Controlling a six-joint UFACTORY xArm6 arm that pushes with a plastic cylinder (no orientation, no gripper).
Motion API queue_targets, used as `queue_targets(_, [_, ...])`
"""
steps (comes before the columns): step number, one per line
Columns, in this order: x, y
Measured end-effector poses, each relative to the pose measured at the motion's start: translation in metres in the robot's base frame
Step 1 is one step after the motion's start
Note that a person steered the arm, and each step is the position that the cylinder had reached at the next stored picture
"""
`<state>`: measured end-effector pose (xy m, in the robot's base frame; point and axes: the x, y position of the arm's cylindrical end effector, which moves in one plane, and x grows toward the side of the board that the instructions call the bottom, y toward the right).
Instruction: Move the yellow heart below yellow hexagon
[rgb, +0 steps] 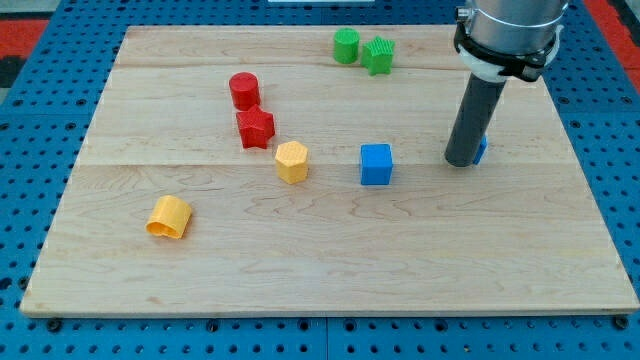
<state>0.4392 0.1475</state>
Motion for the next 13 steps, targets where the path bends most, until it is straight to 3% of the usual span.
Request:
queue_targets(1, [0.026,-0.005])
queue_targets(2, [0.096,-0.031])
queue_targets(3, [0.157,-0.137])
queue_targets(4, [0.167,-0.294])
queue_targets(5, [0.130,-0.405])
queue_targets(6, [0.112,-0.398])
queue_targets(7, [0.111,-0.303])
queue_targets(8, [0.110,-0.282])
queue_targets(9, [0.108,-0.366])
queue_targets(10, [0.087,-0.380])
queue_targets(12, [0.087,-0.200])
queue_targets(13, [0.091,-0.231])
